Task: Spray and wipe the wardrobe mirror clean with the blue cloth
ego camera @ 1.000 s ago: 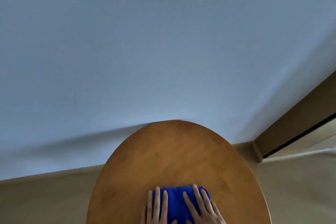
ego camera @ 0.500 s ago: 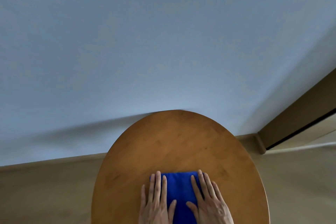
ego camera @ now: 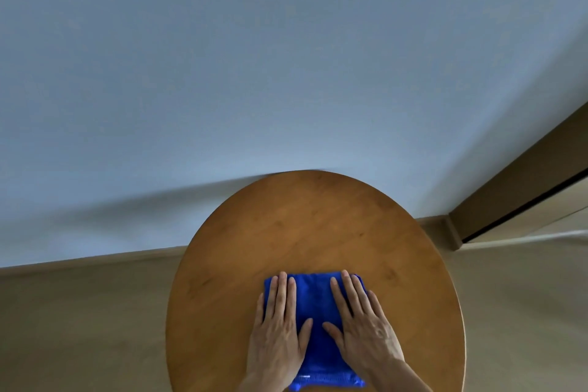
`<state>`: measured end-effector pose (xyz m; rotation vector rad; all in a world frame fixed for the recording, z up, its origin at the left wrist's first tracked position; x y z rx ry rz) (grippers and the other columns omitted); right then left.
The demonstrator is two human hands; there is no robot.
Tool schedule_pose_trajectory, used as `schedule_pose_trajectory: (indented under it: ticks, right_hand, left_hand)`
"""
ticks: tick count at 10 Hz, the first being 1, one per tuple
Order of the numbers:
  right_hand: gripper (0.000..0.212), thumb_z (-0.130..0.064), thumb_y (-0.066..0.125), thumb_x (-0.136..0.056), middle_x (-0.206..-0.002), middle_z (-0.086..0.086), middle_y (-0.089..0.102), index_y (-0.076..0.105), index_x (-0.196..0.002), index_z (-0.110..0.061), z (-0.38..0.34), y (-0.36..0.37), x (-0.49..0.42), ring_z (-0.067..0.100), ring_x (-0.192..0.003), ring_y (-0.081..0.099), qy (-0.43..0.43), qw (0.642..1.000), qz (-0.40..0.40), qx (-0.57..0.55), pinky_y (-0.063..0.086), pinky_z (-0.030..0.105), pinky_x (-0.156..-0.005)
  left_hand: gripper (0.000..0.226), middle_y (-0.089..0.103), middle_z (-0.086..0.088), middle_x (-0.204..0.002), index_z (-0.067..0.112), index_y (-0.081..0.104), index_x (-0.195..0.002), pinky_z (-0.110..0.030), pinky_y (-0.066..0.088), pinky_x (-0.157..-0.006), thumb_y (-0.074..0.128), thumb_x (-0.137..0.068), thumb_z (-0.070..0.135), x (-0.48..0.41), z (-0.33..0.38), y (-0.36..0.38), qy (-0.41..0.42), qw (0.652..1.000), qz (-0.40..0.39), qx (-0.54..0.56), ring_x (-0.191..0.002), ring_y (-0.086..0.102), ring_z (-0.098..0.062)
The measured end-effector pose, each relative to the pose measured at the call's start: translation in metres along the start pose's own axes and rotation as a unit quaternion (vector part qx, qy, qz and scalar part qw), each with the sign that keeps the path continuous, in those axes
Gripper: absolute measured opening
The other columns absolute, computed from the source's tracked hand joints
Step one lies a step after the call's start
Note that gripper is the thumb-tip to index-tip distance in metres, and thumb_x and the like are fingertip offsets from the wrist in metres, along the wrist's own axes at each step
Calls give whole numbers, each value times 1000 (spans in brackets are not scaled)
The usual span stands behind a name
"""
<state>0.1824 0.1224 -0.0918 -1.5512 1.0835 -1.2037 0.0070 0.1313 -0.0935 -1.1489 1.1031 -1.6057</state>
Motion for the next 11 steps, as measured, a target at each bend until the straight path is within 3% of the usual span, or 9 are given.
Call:
schedule_pose_trajectory:
  ticks: [3,5,7,8,9,10,11]
  right_hand:
    - [78,-67,23,-99,-165,8,15,19,-157,-16,6,-1,3,21,-150,21,-20,999,4,47,15,45,-114]
    - [84,-69,21,-99,-164,10,16,21,-156,-8,13,-4,7,23,-150,22,2,998,-15,64,15,41,-116]
    - [78,-65,13,-101,-165,9,12,19,-156,-11,-26,2,16,22,-152,16,-18,998,-3,53,15,48,-115]
    - [78,-66,12,-100,-167,5,5,14,-158,-15,-20,5,18,18,-153,8,-27,997,-11,66,13,44,-117]
    - [77,-66,15,-100,-166,4,8,16,-158,-15,-10,3,21,18,-152,12,-15,998,-29,61,17,41,-119]
    - [74,-60,18,-99,-163,7,20,29,-153,-11,-7,-2,28,21,-147,31,18,998,-61,30,34,40,-116]
    - [80,-54,-8,-87,-162,6,-5,2,-154,-12,-17,-16,33,21,-152,10,9,996,-82,44,11,38,-119]
  left_hand:
    - [86,19,-14,-169,5,26,-160,-45,21,-118,23,-102,70,5,-3,4,37,998,26,-35,-156,22,-27]
    - [85,14,-13,-171,9,23,-162,-49,17,-120,21,-102,70,8,-11,6,55,996,14,-63,-157,15,-27]
    - [76,17,-16,-169,6,29,-159,-50,18,-120,21,-105,59,21,-2,7,45,998,10,-53,-157,19,-28]
    - [79,14,-14,-171,10,22,-162,-49,19,-123,17,-105,65,26,-12,11,56,997,0,-58,-157,16,-27]
    - [82,19,-12,-170,13,25,-162,-49,31,-122,15,-103,70,28,-21,12,46,997,-28,-61,-155,24,-26]
    - [81,11,-9,-170,17,16,-162,-49,27,-121,7,-102,70,32,-20,-3,38,996,-72,-37,-155,23,-25]
    - [76,-22,-2,-167,20,-17,-158,-43,-1,-128,3,-99,64,35,-12,-21,40,991,-124,-33,-158,-11,-19]
Point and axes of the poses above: each hand's wrist, its own x-axis away from the middle knuckle, its own y-axis out of the palm, z = x × y, the point moved 6 cm from there along -x, towards the middle knuckle
